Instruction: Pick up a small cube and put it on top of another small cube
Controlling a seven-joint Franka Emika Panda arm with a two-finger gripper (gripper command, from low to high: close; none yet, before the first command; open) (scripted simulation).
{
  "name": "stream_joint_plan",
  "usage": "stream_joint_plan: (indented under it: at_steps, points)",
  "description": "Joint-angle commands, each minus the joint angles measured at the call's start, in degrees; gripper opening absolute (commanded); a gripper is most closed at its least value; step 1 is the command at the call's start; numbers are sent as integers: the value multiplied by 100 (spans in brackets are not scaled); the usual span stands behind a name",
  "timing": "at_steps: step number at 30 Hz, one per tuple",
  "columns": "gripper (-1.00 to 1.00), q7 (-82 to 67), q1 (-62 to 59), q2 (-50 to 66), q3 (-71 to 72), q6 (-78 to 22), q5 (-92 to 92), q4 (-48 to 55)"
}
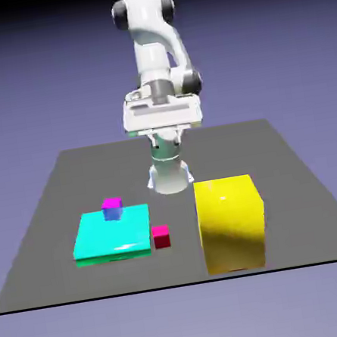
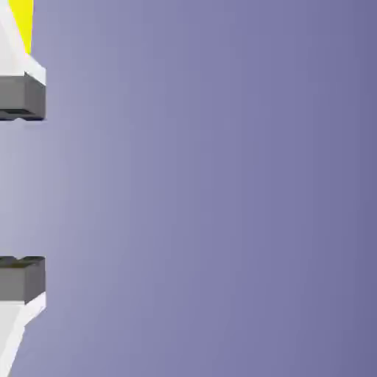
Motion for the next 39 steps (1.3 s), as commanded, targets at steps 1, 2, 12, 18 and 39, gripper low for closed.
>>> stream_joint_plan:
  at_steps: [1,2,12,18,39]
  points:
    - [0,-74,193,172,166,-91,84,46]
    - [0,-98,370,379,336,-197,137,88]
    - [0,-174,2001,2456,1943,-1239,539,470]
    - [0,1085,1731,3534,2127,-1681,-236,385]
    - [-100,1206,1376,3329,2166,-1776,-172,249]
